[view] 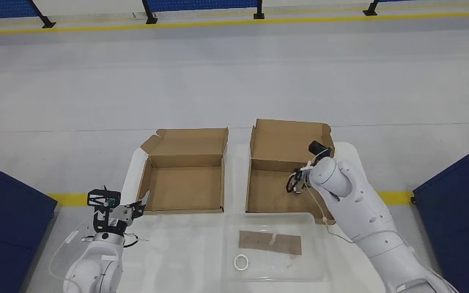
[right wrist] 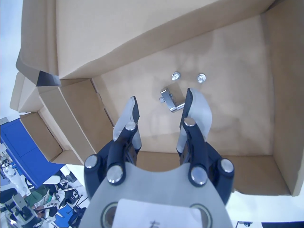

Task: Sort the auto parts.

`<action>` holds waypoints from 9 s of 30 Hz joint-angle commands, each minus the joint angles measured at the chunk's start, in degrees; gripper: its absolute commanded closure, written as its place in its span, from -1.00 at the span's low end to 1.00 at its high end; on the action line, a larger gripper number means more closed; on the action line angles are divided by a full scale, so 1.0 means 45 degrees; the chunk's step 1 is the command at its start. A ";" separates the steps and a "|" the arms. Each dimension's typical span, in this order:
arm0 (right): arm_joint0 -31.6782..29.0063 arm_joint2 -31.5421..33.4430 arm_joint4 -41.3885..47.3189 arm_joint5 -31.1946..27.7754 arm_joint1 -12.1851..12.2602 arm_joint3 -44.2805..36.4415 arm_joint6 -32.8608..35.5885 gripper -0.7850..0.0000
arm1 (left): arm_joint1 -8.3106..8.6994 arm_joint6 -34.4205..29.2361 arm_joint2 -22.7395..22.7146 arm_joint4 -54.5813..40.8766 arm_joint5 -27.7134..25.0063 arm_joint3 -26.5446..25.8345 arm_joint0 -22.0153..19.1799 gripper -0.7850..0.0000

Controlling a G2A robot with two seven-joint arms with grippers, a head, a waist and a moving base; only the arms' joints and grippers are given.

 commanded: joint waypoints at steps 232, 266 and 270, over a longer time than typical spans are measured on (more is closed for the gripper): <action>-1.1282 1.1259 1.1381 -1.3828 0.2051 -0.7034 0.7355 -1.00 | 0.0541 -1.7146 1.7813 -0.6438 -0.5729 -0.1437 -1.4928 -1.00; -1.1282 1.1259 1.1381 -1.3828 0.2051 -0.7034 0.7355 -1.00 | -0.1744 -1.6411 1.8146 -0.5259 -0.6333 0.2141 -1.4512 -1.00; -1.1282 1.1259 1.1381 -1.3828 0.2051 -0.7034 0.7355 -1.00 | -0.1751 -1.6504 1.8105 -0.5138 -0.6443 0.2365 -1.4362 -1.00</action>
